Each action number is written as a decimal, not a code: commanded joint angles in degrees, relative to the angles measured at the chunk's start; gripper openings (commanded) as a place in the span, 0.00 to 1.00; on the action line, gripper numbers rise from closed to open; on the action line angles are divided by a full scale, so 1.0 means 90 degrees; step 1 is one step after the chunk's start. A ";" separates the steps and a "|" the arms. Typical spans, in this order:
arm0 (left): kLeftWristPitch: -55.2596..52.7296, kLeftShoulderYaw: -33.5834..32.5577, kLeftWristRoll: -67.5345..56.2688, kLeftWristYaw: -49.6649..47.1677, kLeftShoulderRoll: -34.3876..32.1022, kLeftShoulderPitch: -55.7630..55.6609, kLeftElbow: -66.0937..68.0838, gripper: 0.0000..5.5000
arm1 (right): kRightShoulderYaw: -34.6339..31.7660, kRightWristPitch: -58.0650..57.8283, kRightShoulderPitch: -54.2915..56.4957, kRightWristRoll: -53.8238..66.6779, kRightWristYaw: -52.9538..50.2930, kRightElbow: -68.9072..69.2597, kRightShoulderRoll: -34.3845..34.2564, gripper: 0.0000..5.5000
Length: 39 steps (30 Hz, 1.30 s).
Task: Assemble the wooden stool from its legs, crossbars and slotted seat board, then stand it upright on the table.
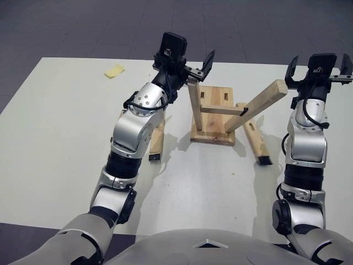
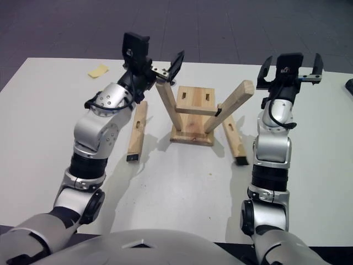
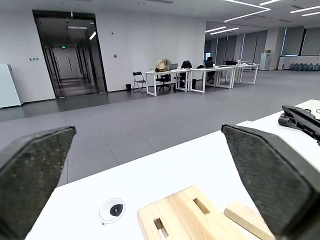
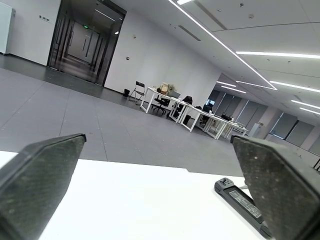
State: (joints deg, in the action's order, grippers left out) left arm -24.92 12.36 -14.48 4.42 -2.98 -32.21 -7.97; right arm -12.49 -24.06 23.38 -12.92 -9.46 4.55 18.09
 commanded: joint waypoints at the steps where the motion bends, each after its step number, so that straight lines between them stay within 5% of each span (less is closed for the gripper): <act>1: 0.0058 -0.0083 0.0081 -0.0121 0.0534 0.0328 0.1093 0.98 | 0.0012 -0.0054 -0.0095 0.0055 0.0091 -0.0033 -0.0007 0.98; 13: 0.0706 -0.1592 -0.0472 -0.0625 0.0918 -0.1086 -0.0278 0.98 | 0.0099 0.0077 -0.0147 0.0066 0.0030 -0.0193 -0.0047 0.98; 19: -0.0667 0.0629 0.1080 -0.0014 0.0048 0.0061 0.0751 0.98 | 0.0162 0.0050 -0.0077 0.0073 0.0020 -0.0196 -0.0074 0.98; 22: -0.0591 0.0817 0.1509 0.0037 -0.0189 0.0434 0.1228 0.98 | 0.0183 0.0012 -0.0095 0.0089 0.0065 -0.0181 -0.0070 0.98; 30: 0.0930 -0.0321 0.0332 0.0277 0.0898 -0.0087 0.0361 0.98 | 0.0272 0.0088 -0.0219 0.0130 0.0135 -0.0272 -0.0129 0.98; 34: 0.0677 -0.1302 -0.0503 -0.0390 0.1327 -0.0695 -0.0654 0.98 | 0.0287 0.0017 -0.0317 0.0159 0.0256 -0.0221 -0.0107 0.98; 39: 0.0061 -0.2557 -0.0860 -0.1152 0.0506 -0.0853 -0.1339 0.98 | -0.0097 -0.0132 -0.0517 0.0742 0.1042 0.0183 0.0183 0.98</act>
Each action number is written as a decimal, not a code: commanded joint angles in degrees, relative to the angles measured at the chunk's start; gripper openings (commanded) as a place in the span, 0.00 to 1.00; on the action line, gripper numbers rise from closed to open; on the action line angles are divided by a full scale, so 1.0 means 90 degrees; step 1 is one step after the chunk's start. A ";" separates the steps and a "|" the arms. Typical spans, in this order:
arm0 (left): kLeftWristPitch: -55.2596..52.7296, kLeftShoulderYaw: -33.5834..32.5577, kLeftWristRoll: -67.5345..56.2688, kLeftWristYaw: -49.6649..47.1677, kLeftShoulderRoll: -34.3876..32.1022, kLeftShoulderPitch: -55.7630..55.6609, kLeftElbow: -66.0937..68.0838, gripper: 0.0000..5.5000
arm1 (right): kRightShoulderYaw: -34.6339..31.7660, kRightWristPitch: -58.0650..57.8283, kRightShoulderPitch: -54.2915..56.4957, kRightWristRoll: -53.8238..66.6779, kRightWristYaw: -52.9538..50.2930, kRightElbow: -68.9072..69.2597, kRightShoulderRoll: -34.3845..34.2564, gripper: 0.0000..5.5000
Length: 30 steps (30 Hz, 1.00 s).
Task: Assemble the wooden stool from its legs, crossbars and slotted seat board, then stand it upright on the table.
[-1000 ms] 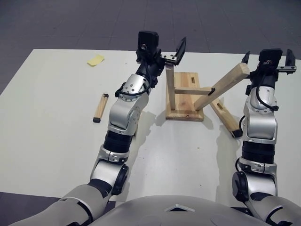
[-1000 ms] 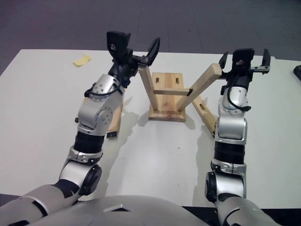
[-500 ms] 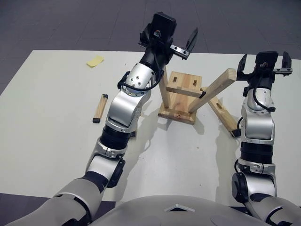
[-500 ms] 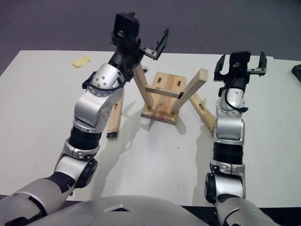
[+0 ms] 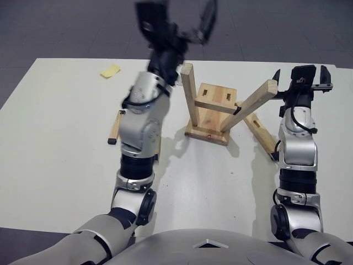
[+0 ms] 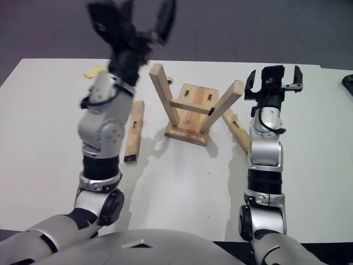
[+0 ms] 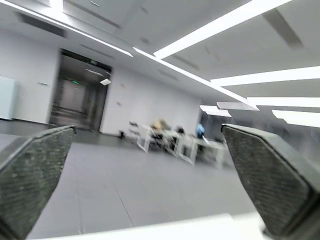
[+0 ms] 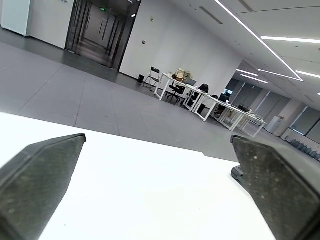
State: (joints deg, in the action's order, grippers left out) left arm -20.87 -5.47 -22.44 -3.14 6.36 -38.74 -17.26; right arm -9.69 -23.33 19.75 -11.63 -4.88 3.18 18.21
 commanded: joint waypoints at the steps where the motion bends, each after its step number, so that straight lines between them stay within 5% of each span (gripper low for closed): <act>1: -0.0544 -0.0609 0.0132 -0.0284 -0.0733 0.0008 -0.0227 0.98 | -0.0712 -0.0415 -0.0065 0.0955 0.0653 0.0437 0.0115 0.98; 10: -0.1690 0.0363 0.1302 -0.0460 -0.1138 0.1411 0.0382 0.98 | -0.0727 -0.0560 -0.0893 0.2088 0.2921 0.1507 0.1307 0.98; 15: -0.1462 0.0927 0.1799 -0.0354 -0.1057 0.1324 0.0959 0.98 | -0.1938 -0.1132 -0.1063 0.4025 0.4031 0.2269 0.1605 0.98; 21: -0.1035 0.0875 0.2025 -0.0263 -0.1052 0.0891 0.1832 0.98 | -0.2566 -0.1376 -0.1245 0.5159 0.4999 0.2474 0.2471 0.98; 25: -0.1070 0.0806 0.2265 -0.0345 -0.1216 0.0925 0.1748 0.98 | -0.2041 -0.1515 -0.0857 0.3920 0.3801 0.1563 0.2809 0.98; 30: -0.1709 0.0879 0.2586 -0.0460 -0.1264 0.1497 0.0584 0.98 | -0.0886 -0.1910 -0.1030 0.2882 0.2392 0.2011 0.2037 0.98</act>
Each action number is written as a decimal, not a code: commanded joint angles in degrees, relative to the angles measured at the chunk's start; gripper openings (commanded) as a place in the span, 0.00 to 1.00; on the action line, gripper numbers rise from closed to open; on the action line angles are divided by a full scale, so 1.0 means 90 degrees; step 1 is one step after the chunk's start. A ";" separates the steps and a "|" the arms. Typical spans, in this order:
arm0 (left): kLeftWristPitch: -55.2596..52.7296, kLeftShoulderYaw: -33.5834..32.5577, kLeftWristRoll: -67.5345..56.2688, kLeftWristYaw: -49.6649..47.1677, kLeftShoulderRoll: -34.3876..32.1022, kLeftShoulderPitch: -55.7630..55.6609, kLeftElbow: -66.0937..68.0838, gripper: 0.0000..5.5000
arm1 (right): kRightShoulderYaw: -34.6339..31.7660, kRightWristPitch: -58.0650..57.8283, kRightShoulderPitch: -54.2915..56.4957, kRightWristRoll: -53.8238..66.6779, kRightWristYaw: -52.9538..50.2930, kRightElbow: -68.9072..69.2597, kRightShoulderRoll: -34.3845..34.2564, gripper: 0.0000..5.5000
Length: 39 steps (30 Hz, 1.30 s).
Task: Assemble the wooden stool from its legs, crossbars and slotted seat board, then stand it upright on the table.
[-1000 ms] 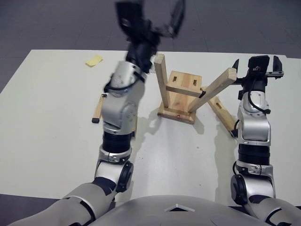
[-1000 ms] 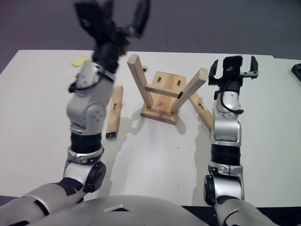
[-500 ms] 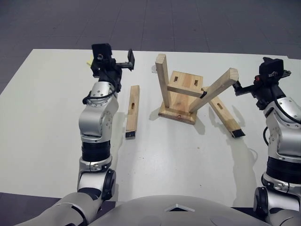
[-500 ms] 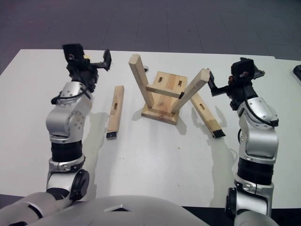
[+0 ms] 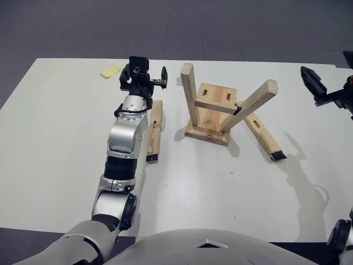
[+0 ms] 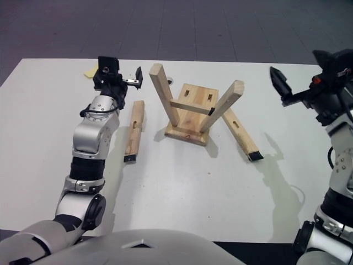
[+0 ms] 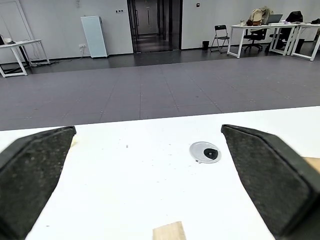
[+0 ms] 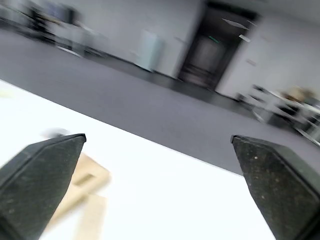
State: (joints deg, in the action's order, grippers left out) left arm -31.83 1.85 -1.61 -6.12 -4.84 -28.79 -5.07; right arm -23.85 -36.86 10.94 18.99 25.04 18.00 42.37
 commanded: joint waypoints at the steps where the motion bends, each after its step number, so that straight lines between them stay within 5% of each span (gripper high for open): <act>1: -0.0659 0.0137 0.0363 -0.0194 0.0015 0.0522 -0.1026 0.98 | 0.0918 -0.0604 -0.0015 -0.0800 -0.1445 0.0499 -0.0961 0.98; 5: -0.1153 0.0621 0.0565 -0.0290 0.0318 0.0810 -0.1863 0.98 | 0.1664 -0.1164 -0.0195 -0.1342 -0.2946 0.1345 -0.2492 0.98; 10: -0.1184 0.1311 0.0643 -0.0085 0.0617 0.0822 -0.1953 0.98 | 0.2467 -0.1354 -0.0162 -0.1815 -0.3485 0.1861 -0.3213 0.98; 18: -0.1250 0.1337 0.0727 0.0149 0.0640 0.0939 -0.1818 0.98 | 0.2189 -0.1201 0.0216 -0.2567 -0.4048 0.1396 -0.3363 0.98; 24: -0.1374 0.0088 0.1089 -0.0833 0.0844 0.1096 -0.1926 0.98 | 0.1452 -0.1643 -0.0244 -0.3024 -0.4429 0.1734 -0.3518 0.98; 31: -0.0044 0.2437 0.0884 0.1239 0.0271 0.0999 -0.2122 0.98 | 0.3083 -0.1610 -0.0294 -0.2727 -0.3557 0.2642 -0.3855 0.98; 39: -0.0177 0.2379 0.0736 0.1664 0.0235 0.1197 -0.1885 0.98 | 0.2987 -0.1479 -0.0287 -0.3135 -0.3497 0.2198 -0.3780 0.98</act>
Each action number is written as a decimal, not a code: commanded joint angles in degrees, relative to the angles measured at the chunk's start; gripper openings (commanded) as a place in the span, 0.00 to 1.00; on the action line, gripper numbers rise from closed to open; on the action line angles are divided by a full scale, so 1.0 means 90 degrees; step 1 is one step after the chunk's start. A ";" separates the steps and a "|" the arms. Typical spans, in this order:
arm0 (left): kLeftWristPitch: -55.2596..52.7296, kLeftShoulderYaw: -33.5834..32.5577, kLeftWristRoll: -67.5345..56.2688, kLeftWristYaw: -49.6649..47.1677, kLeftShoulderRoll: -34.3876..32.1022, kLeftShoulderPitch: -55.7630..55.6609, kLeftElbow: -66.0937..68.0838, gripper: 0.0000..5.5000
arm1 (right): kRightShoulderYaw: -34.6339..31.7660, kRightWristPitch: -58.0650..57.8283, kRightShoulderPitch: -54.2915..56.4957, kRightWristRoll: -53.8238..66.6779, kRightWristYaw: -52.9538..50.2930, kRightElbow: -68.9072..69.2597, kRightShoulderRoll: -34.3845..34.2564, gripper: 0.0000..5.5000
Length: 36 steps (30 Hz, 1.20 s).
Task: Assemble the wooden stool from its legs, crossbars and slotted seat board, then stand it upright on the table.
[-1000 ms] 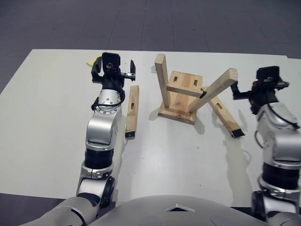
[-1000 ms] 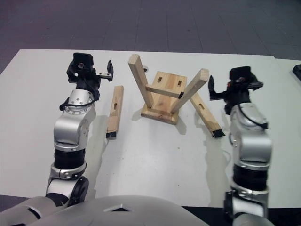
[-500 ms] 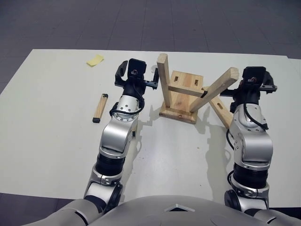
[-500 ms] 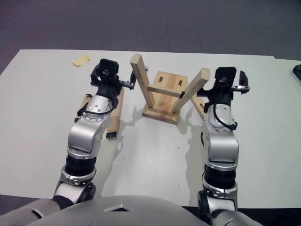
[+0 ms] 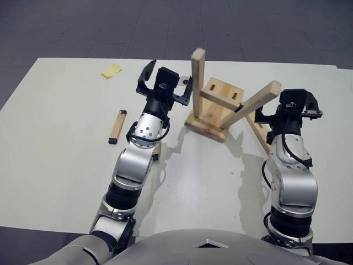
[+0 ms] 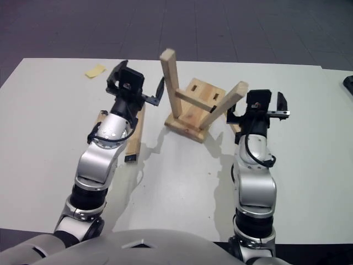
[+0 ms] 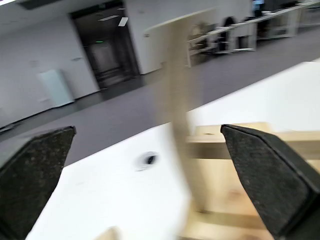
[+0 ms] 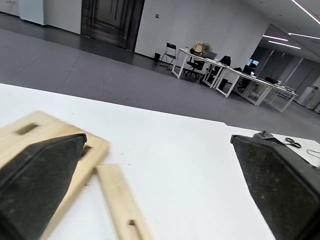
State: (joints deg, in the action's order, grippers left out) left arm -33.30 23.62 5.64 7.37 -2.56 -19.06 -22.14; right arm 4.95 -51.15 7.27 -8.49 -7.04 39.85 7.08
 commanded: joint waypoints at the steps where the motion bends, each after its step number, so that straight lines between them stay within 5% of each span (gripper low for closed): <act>1: -0.0039 -0.0102 -0.0055 0.0117 0.0009 0.0176 -0.0008 0.98 | -0.0302 0.0161 0.0160 -0.0103 0.0086 -0.0338 0.0181 0.98; 7: 0.0148 -0.0782 -0.0110 -0.0090 -0.0025 0.0450 -0.0242 0.98 | -0.0785 0.0620 0.0291 -0.0069 0.0375 -0.0756 0.0532 0.98; 10: 0.0304 -0.1745 -0.0351 -0.0454 0.0133 0.0446 -0.0428 0.98 | -0.0905 0.1311 0.0351 0.0307 0.1064 -0.0991 0.0859 0.98; 18: 0.0607 -0.3624 -0.0691 -0.1810 0.0553 -0.0297 0.0158 0.98 | -0.1978 0.1627 0.0216 0.3535 0.3353 -0.0218 0.0938 0.98; 28: 0.0861 -0.3553 -0.0534 -0.2172 0.0609 -0.0438 0.0700 0.98 | -0.0704 0.2217 0.0773 0.2849 0.3192 -0.1674 0.0983 0.98; 36: 0.0872 -0.3476 -0.0526 -0.2275 0.0663 -0.0480 0.0964 0.98 | -0.0387 0.2601 0.1044 0.2595 0.2958 -0.2392 0.0625 0.76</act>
State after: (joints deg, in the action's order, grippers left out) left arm -25.41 -8.15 0.45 -12.82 3.46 -22.58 -14.20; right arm 0.75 -28.32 15.65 15.08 19.85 19.03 13.21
